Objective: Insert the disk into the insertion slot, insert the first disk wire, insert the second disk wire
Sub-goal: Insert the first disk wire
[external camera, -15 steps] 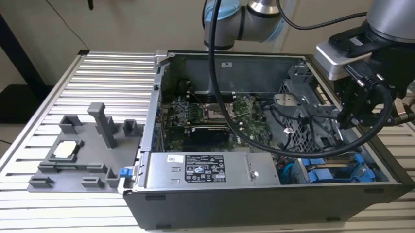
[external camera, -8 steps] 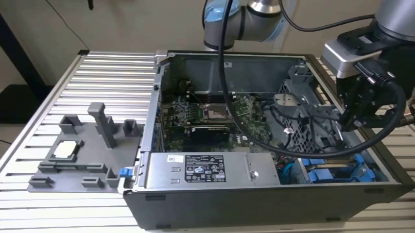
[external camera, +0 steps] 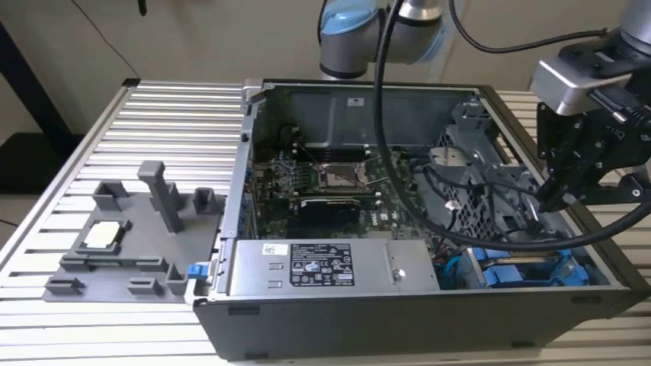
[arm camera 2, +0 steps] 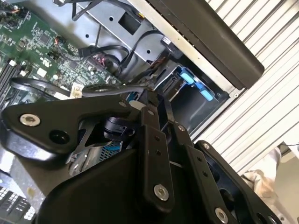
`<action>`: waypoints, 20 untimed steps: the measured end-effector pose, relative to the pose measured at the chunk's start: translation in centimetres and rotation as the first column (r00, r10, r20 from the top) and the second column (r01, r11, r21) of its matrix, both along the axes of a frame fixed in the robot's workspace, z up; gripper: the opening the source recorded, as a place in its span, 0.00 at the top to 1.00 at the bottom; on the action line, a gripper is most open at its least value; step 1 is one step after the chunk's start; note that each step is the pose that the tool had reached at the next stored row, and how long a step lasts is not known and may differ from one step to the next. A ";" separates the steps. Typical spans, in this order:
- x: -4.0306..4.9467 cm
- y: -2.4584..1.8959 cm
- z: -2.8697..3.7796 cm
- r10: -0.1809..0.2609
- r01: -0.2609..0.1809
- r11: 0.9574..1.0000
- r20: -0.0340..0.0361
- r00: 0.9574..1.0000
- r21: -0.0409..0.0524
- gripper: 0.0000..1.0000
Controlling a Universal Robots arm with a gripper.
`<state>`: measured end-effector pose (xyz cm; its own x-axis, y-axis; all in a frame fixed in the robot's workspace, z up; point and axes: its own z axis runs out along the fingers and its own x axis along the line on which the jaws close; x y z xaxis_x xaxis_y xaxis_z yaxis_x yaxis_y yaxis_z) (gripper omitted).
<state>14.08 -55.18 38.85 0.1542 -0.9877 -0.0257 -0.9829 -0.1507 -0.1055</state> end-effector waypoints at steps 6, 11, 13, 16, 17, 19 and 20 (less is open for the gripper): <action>0.89 0.00 -0.07 -0.003 0.003 1.000 -0.051 0.999 -0.018 0.81; 0.90 0.00 -0.30 -0.075 0.074 0.997 -0.051 0.996 -0.018 0.81; 0.90 0.00 -0.40 -0.102 0.101 0.995 -0.051 0.993 -0.016 0.81; 0.90 -0.07 -0.53 -0.117 0.117 0.993 -0.052 0.992 -0.009 0.81; 0.90 -0.10 -0.57 -0.120 0.120 0.993 -0.053 0.991 -0.002 0.81; 0.90 -0.19 -0.62 -0.123 0.124 0.992 -0.055 0.991 0.013 0.81; 0.90 -0.26 -0.64 -0.124 0.125 0.992 -0.056 0.991 0.019 0.81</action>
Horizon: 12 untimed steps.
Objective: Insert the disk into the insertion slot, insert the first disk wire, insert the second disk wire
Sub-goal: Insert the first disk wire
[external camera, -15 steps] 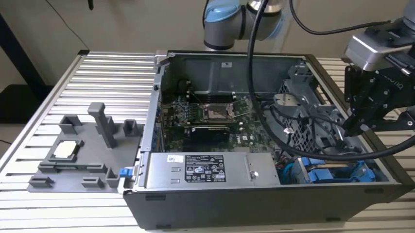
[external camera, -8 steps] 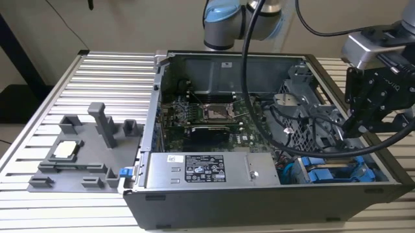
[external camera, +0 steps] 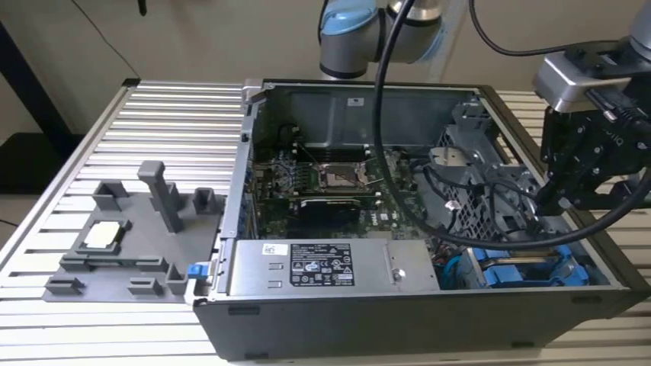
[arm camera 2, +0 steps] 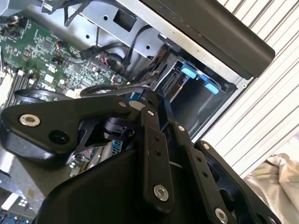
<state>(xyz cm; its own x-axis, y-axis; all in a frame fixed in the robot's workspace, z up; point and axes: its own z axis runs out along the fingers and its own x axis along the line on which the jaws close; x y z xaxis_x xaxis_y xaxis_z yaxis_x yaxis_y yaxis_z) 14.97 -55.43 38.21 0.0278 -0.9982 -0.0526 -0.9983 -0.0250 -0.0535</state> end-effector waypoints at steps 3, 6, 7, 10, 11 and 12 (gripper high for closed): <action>0.01 -0.29 -0.02 -0.002 0.002 1.000 0.000 1.000 0.012 0.81; 0.05 -0.74 -0.03 -0.003 0.003 1.000 -0.001 1.000 0.015 0.81; 0.13 -0.88 -0.03 -0.003 0.003 1.000 -0.004 1.000 0.015 0.81; 0.46 -1.16 -0.04 -0.003 0.004 1.000 -0.016 1.000 0.015 0.81; 0.55 -1.23 -0.04 -0.003 0.004 1.000 -0.021 1.000 0.015 0.81; 0.62 -1.27 -0.06 -0.003 0.004 1.000 -0.024 1.000 0.015 0.81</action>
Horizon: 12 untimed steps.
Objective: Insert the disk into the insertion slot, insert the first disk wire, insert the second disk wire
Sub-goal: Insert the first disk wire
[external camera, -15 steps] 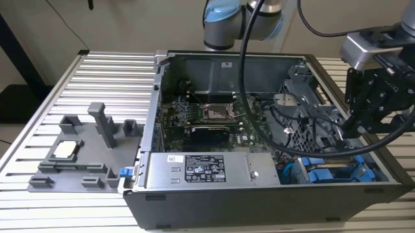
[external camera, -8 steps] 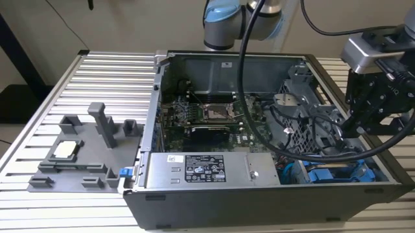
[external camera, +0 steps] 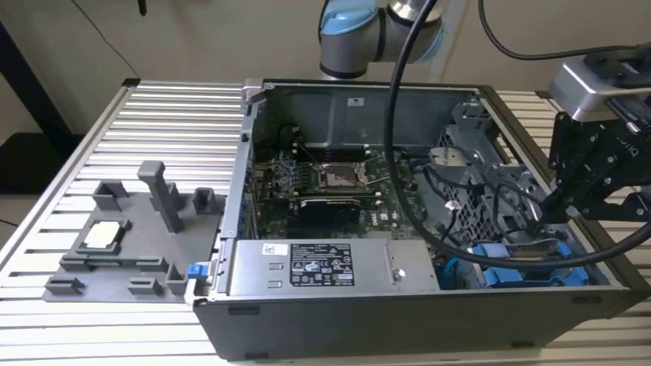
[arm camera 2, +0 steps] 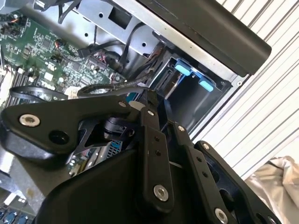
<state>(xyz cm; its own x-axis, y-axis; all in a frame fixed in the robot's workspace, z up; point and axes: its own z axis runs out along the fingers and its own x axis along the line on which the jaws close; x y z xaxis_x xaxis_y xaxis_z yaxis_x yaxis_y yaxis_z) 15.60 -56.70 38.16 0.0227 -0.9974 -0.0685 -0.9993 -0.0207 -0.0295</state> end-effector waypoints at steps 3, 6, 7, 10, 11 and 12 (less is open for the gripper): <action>0.08 -0.05 -0.13 0.000 0.000 1.000 -0.007 1.000 0.000 0.81; 0.12 -0.08 -0.33 -0.001 0.001 1.000 -0.009 1.000 0.000 0.81; 0.12 -0.08 -0.41 -0.001 0.001 1.000 -0.009 1.000 0.000 0.81; 0.23 -0.09 -0.59 -0.001 0.001 1.000 -0.009 1.000 0.000 0.81; 0.26 -0.09 -0.62 -0.001 0.001 1.000 -0.009 1.000 -0.001 0.81; 0.29 -0.09 -0.66 -0.001 0.001 1.000 -0.009 1.000 -0.001 0.81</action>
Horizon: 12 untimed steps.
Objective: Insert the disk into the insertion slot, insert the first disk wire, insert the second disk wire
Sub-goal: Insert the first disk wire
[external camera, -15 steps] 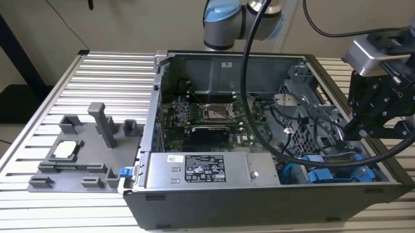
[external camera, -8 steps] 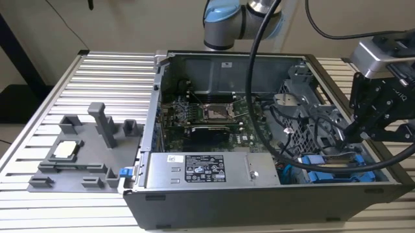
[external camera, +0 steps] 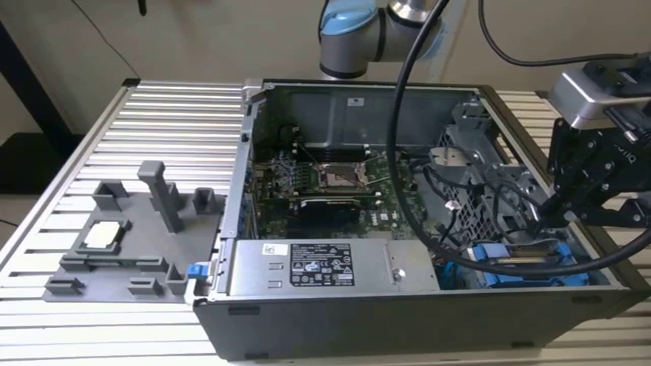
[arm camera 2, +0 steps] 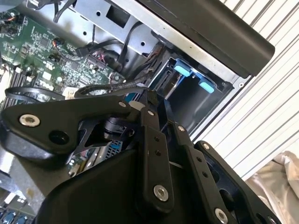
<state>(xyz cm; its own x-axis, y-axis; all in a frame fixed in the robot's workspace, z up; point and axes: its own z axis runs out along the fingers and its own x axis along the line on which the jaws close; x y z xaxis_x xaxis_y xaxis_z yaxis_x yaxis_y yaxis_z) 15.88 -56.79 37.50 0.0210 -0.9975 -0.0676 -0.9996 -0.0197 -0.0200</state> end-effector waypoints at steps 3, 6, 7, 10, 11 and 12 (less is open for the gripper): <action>0.07 -0.01 -0.11 0.000 0.000 1.000 -0.001 1.000 -0.001 0.81; 0.14 -0.02 -0.18 0.000 0.000 1.000 -0.002 1.000 -0.001 0.81; 0.14 -0.02 -0.19 0.000 0.000 1.000 -0.002 1.000 -0.001 0.81; 0.14 -0.02 -0.19 0.000 0.000 1.000 -0.002 1.000 -0.001 0.81; 0.14 -0.02 -0.19 0.000 0.000 1.000 -0.002 1.000 -0.001 0.81; 0.14 -0.02 -0.21 0.000 0.000 1.000 -0.002 1.000 -0.001 0.81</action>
